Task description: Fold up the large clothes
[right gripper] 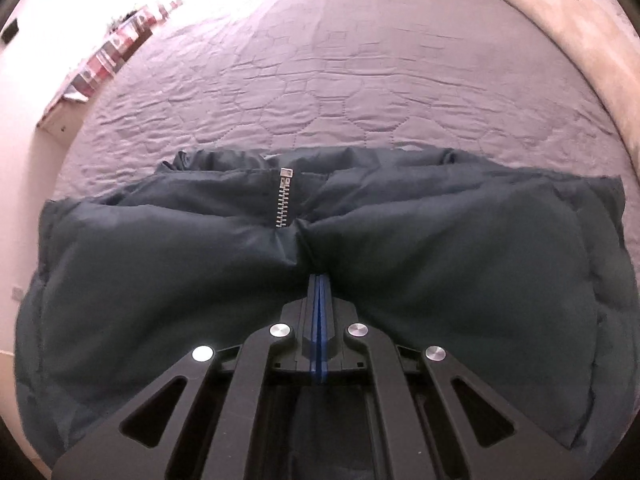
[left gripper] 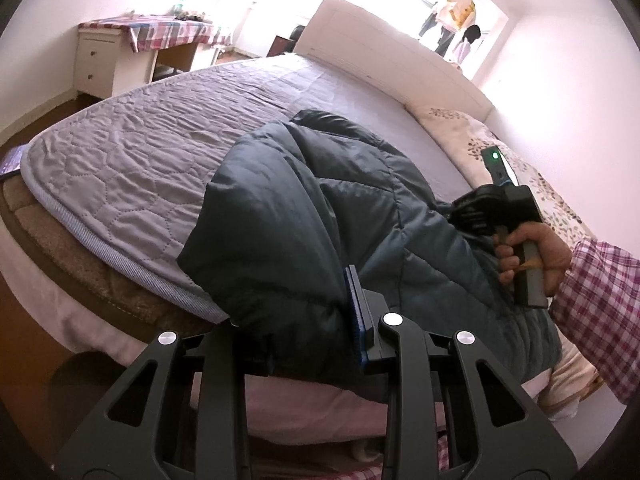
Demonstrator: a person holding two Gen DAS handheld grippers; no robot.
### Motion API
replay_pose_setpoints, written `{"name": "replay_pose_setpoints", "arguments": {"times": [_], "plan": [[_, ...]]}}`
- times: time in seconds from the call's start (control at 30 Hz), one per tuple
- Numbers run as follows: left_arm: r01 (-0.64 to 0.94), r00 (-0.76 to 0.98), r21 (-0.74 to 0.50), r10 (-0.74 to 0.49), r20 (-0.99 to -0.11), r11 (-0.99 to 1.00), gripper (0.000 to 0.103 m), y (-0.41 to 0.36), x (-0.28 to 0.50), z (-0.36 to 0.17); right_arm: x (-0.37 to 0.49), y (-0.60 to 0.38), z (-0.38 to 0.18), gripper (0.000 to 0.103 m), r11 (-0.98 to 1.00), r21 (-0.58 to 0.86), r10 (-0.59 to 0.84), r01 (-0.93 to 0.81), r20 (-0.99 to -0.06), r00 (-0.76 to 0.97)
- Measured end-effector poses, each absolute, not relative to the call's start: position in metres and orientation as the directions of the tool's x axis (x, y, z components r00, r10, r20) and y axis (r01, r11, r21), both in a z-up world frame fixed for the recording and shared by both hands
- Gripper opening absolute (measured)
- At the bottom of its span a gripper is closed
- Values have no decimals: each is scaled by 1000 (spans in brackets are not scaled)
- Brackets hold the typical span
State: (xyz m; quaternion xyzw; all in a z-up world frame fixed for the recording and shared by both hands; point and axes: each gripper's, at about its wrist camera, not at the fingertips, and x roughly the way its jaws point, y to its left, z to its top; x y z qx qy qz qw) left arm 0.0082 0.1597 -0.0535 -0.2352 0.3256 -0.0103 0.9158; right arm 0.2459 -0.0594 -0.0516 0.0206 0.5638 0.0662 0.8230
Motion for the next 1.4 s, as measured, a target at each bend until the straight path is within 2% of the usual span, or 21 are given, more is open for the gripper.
{"name": "replay_pose_setpoints", "arguments": {"times": [0.17,0.33,0.43,0.57,0.87,1.07,1.3,1.4], "plan": [[-144,783,-431,-164,-600,891,28,158,8,-53,232,-65,-31,1,986,122,158,-113,-894,418],[-156,782,-414,-143,-606,897,28,154,8,-53,146,-80,9,1,947,200,301,-251,-823,481],[-163,789,-406,-129,-601,899,28,151,7,-50,97,-88,9,1,935,200,321,-292,-826,463],[-164,802,-365,-92,-590,917,28,142,3,-41,54,-101,-20,1,928,256,349,-272,-853,388],[-104,835,-241,-47,-548,965,27,120,-7,-12,60,-94,-65,1,933,233,318,-275,-891,324],[-120,807,-257,-57,-588,959,27,124,1,0,55,-96,-67,1,933,236,324,-272,-879,349],[-138,799,-239,-35,-600,961,23,122,3,11,12,-115,-29,1,901,254,399,-352,-803,442],[-148,797,-223,-17,-603,963,23,118,4,14,-15,-122,-26,1,878,265,432,-400,-798,420]]}}
